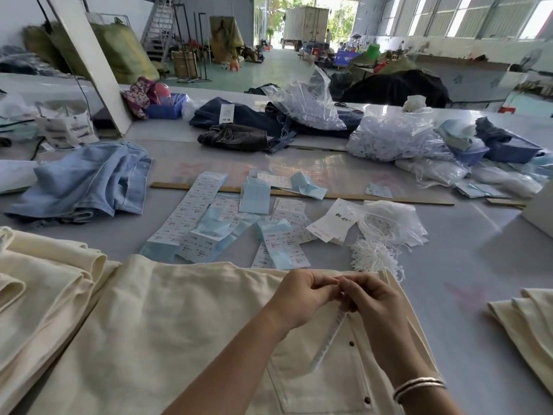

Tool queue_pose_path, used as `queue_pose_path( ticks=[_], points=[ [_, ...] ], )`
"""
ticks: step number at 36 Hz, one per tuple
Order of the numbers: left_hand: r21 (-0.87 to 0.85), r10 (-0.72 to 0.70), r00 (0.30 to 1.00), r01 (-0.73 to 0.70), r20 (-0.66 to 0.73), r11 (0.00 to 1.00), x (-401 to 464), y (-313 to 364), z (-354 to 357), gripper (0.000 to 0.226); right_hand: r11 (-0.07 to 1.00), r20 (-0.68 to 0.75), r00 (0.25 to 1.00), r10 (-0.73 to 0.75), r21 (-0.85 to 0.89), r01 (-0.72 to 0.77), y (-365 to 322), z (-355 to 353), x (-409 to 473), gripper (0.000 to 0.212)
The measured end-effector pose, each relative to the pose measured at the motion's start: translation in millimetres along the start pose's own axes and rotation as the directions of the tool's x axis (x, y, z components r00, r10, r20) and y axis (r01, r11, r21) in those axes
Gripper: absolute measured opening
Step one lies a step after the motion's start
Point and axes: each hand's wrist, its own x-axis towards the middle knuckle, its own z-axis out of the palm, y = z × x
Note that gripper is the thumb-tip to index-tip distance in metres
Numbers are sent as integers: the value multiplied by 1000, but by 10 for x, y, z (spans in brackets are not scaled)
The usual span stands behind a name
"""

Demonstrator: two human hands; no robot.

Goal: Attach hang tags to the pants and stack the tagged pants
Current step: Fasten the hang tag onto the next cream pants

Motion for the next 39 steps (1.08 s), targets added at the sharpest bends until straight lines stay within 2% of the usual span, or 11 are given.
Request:
queue_pose_path(
  ticks=[5, 17, 26, 30, 35, 39],
  points=[
    [31, -1, 1000, 1, 26, 1000, -1, 13, -11, 17, 1000, -15, 1000, -9, 7, 9, 32, -10, 5, 19],
    [-30, -7, 1000, 6, -29, 1000, -26, -13, 34, 19, 1000, -12, 1000, -28, 2, 28, 88, 5, 14, 19],
    [16, -18, 998, 19, -62, 1000, -33, -100, 59, 15, 983, 9, 998, -68, -171, 69, 208, -9, 24, 12],
    [-64, -87, 992, 81, -95, 995, -55, -149, 109, 20, 975, 7, 997, -80, -209, 80, 284, 4, 1, 12],
    [-261, -172, 983, 151, -59, 953, -109, -133, 143, 36, 998, -140, 990, -2, 67, 12, 319, -118, 13, 13],
    [-100, -127, 987, 117, -97, 988, -243, -254, -13, 33, 936, -310, 942, 125, 353, -8, 234, -378, 101, 24]
  ],
)
